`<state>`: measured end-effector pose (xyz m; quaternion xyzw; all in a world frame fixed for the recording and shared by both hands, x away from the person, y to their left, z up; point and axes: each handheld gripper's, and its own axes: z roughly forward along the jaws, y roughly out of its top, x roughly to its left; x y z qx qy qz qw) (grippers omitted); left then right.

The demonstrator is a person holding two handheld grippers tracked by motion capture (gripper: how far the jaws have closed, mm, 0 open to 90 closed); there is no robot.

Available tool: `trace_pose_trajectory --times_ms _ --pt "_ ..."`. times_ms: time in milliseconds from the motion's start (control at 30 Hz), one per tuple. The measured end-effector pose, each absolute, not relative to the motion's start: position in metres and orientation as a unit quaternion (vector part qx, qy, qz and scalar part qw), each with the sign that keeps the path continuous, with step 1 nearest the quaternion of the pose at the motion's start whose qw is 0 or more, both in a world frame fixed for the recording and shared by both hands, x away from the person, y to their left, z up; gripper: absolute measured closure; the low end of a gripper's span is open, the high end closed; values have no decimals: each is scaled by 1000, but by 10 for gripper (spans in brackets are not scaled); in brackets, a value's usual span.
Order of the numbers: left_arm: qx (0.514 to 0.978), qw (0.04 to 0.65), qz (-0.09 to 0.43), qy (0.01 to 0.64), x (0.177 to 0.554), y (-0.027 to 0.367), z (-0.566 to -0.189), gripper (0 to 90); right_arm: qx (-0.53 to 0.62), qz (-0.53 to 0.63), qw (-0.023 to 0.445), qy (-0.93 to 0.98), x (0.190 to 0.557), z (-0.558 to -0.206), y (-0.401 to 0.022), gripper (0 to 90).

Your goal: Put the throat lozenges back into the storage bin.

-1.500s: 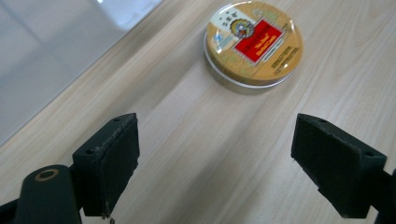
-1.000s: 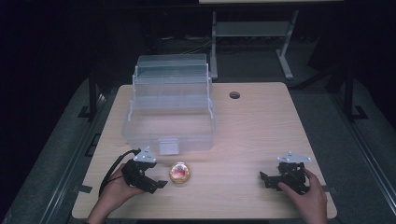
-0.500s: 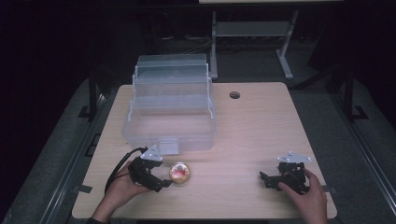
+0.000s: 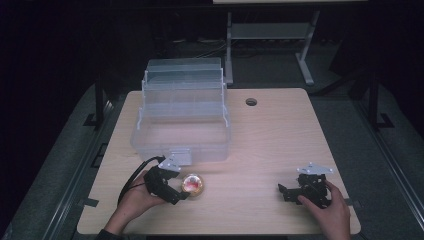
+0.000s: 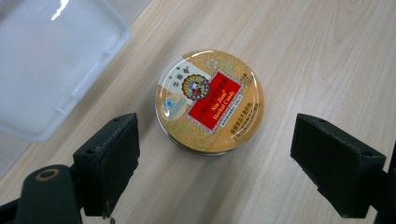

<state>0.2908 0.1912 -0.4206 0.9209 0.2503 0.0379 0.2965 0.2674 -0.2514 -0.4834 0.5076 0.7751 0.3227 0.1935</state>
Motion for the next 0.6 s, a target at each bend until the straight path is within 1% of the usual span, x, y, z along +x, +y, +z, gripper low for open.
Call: trace_pose_trajectory --times_ms 600 --pt "930 282 35 234 299 175 -422 147 508 323 194 775 267 -483 -251 0"
